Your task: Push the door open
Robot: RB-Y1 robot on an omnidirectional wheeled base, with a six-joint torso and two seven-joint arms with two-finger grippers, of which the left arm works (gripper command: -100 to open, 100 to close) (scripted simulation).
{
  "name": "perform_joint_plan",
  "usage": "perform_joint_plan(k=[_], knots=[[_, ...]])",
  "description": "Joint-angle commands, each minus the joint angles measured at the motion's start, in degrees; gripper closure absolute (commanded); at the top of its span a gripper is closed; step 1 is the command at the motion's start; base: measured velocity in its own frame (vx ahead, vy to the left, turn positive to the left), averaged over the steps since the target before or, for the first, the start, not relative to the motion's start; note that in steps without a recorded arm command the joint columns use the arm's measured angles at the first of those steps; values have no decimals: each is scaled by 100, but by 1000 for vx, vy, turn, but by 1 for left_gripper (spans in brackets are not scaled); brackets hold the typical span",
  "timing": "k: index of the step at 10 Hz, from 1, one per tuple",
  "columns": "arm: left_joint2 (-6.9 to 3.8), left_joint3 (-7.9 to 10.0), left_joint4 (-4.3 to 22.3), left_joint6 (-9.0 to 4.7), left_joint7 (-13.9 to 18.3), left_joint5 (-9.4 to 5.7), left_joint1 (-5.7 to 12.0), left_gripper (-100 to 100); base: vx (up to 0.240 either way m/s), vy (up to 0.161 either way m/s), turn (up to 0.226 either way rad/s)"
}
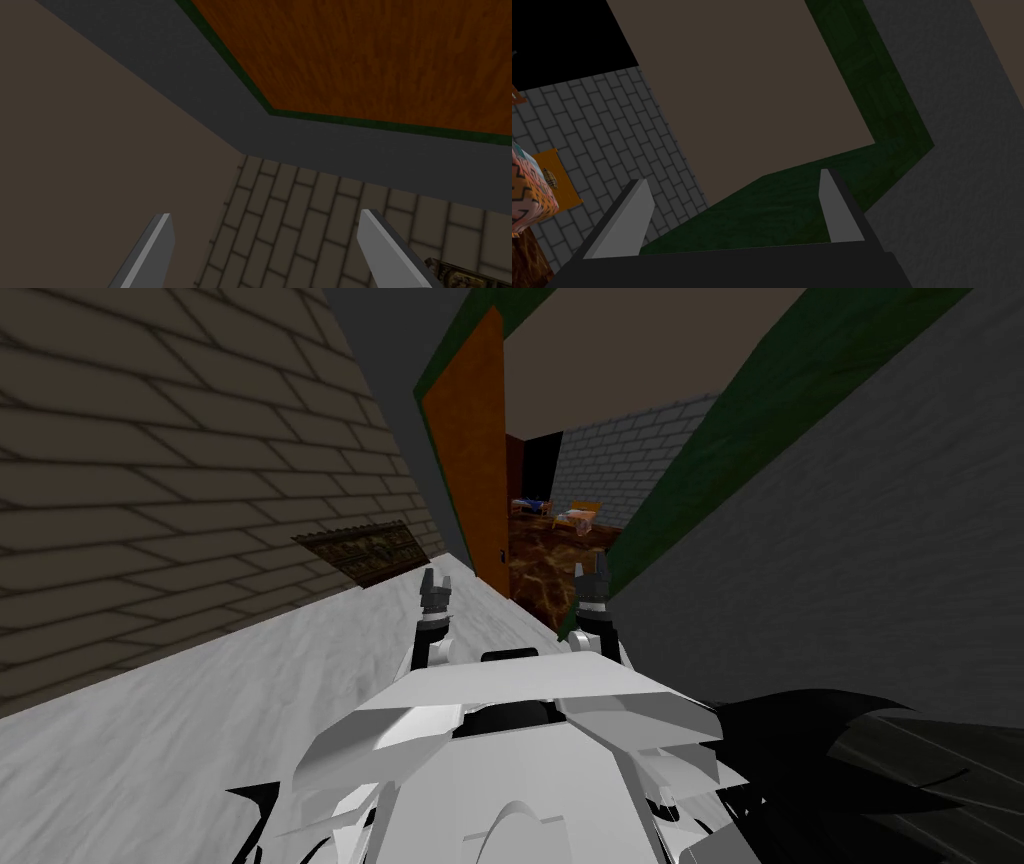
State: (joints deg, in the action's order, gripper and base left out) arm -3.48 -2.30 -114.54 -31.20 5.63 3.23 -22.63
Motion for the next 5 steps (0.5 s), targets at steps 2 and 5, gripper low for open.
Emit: perform_joint_plan(k=[2, 5], knots=[[-38, -12, 324, -68, 5, 33, 81, -100, 110, 70, -145], [-87, 1, 655, -129, 23, 53, 180, -100, 97, 49, -130]])
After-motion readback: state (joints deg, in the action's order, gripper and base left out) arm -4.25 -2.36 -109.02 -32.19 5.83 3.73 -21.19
